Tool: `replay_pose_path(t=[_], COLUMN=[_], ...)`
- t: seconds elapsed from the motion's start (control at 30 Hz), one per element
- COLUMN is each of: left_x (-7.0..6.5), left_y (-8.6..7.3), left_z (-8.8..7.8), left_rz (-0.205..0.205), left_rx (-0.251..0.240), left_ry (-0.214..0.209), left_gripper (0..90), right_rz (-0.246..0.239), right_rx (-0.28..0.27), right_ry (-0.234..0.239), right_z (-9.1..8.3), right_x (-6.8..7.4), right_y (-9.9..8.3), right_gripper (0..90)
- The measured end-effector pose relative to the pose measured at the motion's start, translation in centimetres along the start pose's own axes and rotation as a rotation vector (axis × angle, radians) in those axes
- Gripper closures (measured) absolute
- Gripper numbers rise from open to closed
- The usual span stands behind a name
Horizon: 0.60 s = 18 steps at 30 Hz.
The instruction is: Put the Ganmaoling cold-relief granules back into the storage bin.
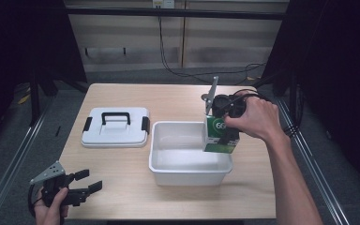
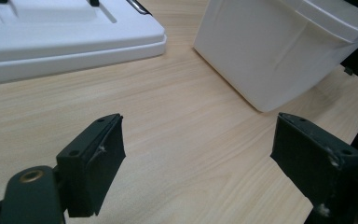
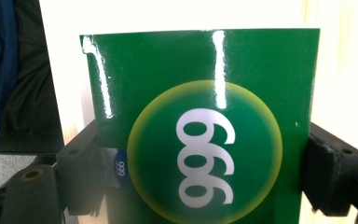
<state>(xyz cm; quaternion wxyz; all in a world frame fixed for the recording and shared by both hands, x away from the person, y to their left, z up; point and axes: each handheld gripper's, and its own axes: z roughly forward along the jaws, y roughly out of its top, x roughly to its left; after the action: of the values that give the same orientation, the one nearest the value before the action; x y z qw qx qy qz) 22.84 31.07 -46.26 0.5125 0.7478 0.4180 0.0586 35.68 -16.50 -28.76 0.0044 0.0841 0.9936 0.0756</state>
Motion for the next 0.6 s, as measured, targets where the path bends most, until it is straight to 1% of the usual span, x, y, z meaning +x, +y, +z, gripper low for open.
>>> replay_pose_path(t=[0.17,0.23,0.3,0.33,0.47,0.5,0.57,0.6], left_x=[0.0,0.0,0.0,0.0,0.0,0.0,0.0,0.0], left_y=[0.0,0.0,0.0,0.0,0.0,0.0,0.0,0.0], left_z=[0.0,0.0,0.0,0.0,0.0,0.0,0.0,0.0], left_rz=[0.0,0.0,0.001,0.001,0.001,0.0,0.002,0.003], left_rx=[0.0,0.0,0.0,0.0,0.001,0.002,0.002,0.002], left_ry=[-0.001,-0.001,-0.001,-0.001,-0.002,-0.002,-0.001,-0.002], left_gripper=[16.7,16.7,16.7,16.7,16.7,16.7,16.7,16.7], right_rz=[-0.01,-0.025,-0.022,-0.03,-0.029,-0.033,-0.034,-0.036], right_rx=[0.007,0.003,0.017,0.026,0.03,0.032,0.03,0.03], right_ry=[0.011,0.014,0.015,0.011,0.02,0.027,0.025,0.033], right_z=[1.0,1.3,1.6,1.9,2.5,2.9,3.0,3.4], right_x=[0.0,-0.1,0.0,-0.1,-0.3,-0.3,-0.4,-0.5], right_y=[0.9,1.2,1.4,1.5,1.4,1.4,1.4,1.3], right_gripper=[15.9,15.9,15.9,15.9,15.9,15.9,15.9,15.9])
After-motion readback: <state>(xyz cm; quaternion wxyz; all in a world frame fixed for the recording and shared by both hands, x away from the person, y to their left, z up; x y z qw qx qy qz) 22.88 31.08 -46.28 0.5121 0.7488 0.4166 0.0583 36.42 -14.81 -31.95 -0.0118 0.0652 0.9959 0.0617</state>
